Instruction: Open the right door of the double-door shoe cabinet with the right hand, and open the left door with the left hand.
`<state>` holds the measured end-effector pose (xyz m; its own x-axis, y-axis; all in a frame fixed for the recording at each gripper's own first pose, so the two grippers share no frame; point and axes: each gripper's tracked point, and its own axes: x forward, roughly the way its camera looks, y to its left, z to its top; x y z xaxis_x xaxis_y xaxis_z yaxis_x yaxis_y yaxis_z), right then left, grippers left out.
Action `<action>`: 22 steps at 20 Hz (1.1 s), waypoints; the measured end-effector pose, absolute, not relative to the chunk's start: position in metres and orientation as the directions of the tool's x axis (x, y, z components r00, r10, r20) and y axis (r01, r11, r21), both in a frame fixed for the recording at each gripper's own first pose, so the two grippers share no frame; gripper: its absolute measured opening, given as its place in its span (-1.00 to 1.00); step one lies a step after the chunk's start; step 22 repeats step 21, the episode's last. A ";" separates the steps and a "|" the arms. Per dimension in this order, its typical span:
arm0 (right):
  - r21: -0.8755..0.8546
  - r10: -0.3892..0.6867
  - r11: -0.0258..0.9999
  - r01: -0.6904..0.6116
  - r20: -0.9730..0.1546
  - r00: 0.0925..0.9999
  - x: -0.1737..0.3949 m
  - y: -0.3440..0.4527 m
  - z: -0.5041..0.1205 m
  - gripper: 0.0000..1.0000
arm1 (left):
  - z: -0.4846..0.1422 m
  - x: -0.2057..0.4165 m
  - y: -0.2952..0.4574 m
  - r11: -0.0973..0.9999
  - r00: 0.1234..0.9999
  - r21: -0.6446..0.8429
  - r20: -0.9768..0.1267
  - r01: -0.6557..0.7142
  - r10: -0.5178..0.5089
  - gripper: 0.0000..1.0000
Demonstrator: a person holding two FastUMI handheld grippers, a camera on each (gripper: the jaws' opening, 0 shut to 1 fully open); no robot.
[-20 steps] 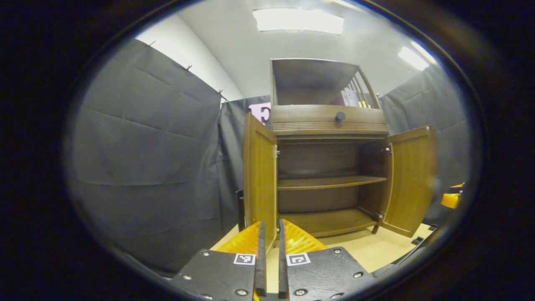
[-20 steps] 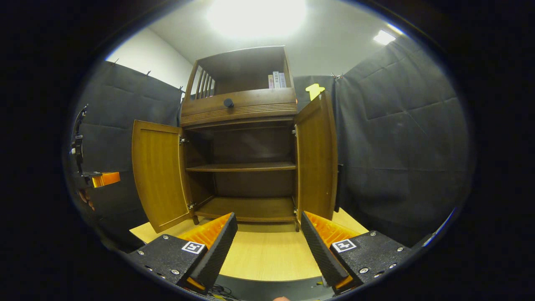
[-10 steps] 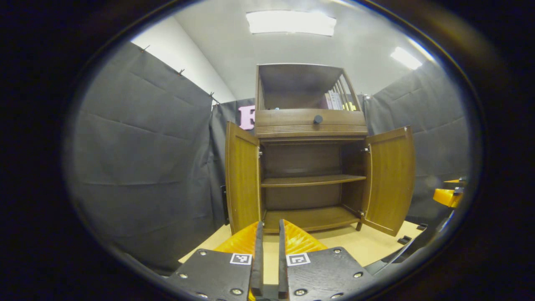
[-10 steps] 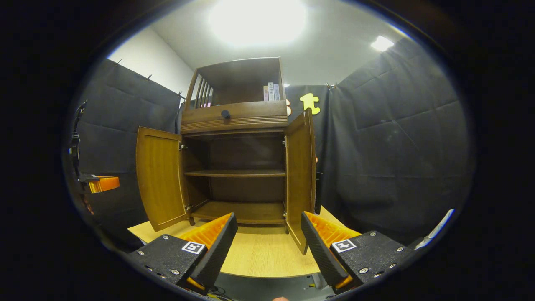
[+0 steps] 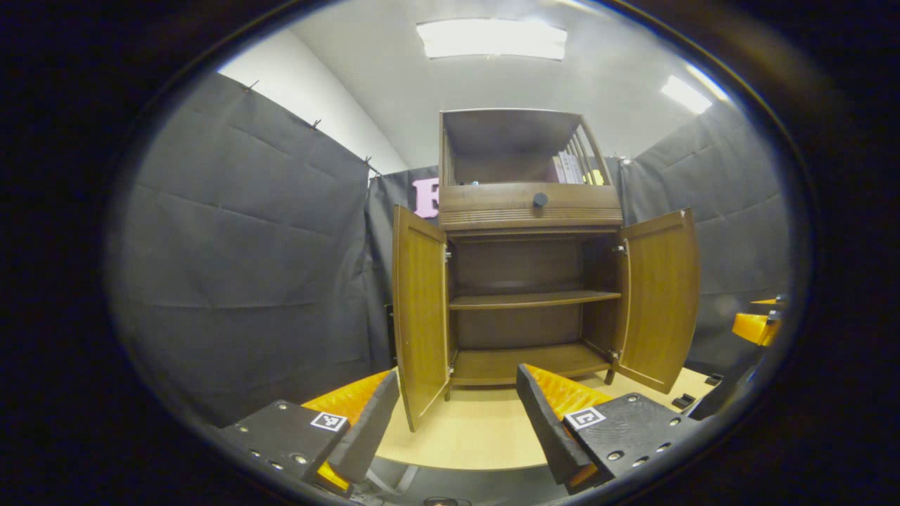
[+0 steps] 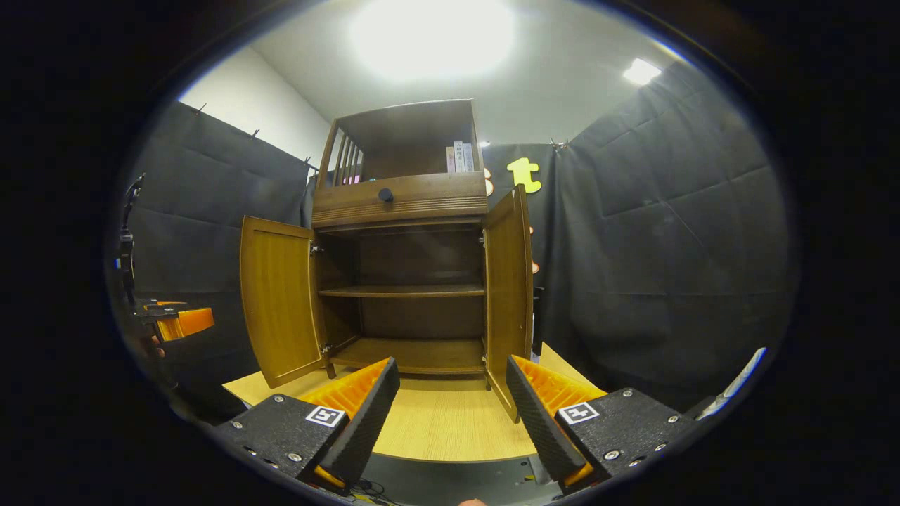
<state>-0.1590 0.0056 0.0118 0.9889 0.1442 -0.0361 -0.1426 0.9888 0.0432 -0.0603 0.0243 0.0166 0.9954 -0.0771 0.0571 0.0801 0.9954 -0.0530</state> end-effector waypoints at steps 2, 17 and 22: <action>0.044 0.144 0.989 -0.143 -0.034 0.989 -0.160 0.004 0.012 0.89 | 0.014 -0.063 0.024 0.996 0.996 -0.052 0.054 0.075 -0.072 1.00; 0.049 0.128 0.991 -0.127 -0.027 0.991 -0.152 -0.002 0.012 0.89 | 0.027 -0.061 0.016 0.997 0.993 -0.007 0.088 0.073 -0.073 1.00; 0.050 0.129 0.991 -0.127 -0.026 0.991 -0.150 0.001 0.013 0.88 | 0.026 -0.062 0.014 0.997 0.993 0.007 0.088 0.080 -0.081 1.00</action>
